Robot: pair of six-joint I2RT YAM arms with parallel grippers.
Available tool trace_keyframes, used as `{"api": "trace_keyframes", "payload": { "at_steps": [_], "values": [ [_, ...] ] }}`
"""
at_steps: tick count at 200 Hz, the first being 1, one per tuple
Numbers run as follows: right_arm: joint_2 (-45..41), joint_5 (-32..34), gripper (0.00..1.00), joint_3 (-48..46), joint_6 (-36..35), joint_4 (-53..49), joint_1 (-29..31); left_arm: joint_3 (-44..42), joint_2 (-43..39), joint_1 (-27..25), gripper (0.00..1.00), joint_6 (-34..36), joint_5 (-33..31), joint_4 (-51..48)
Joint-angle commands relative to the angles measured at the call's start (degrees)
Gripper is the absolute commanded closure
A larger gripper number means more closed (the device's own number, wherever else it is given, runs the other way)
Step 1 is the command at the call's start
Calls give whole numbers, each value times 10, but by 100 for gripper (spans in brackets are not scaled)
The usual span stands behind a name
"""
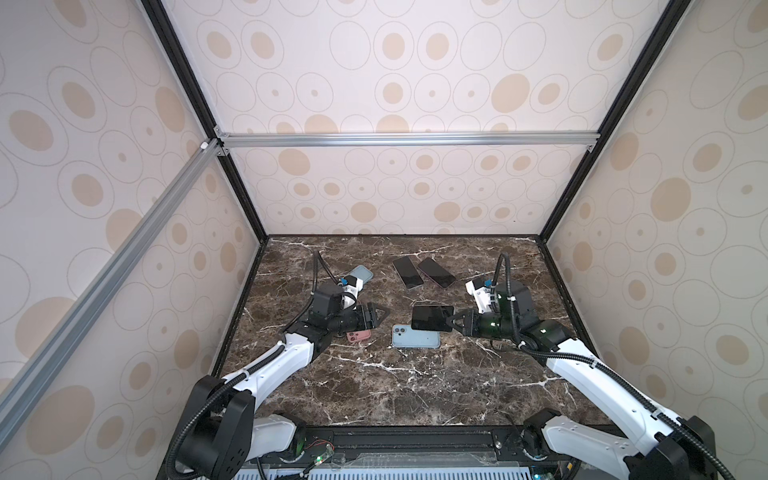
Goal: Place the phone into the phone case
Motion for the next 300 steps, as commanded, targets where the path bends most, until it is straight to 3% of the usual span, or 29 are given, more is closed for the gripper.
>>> {"api": "trace_keyframes", "payload": {
  "at_steps": [1,65,140,206,300],
  "values": [
    [12,-35,100,27,-25,-44,-22,30,26,-14,28,34,2,-26],
    [86,-110,100,74,-64,-92,-60,30,86,-32,31,23,8,3],
    [156,-183,100,59,-63,-29,-95,33,147,-51,38,27,8,22],
    [195,-206,100,42,-48,24,-99,46,184,-61,44,30,1,29],
    [232,-225,100,31,-42,59,-99,41,212,-63,45,29,-2,48]
  ]
}}
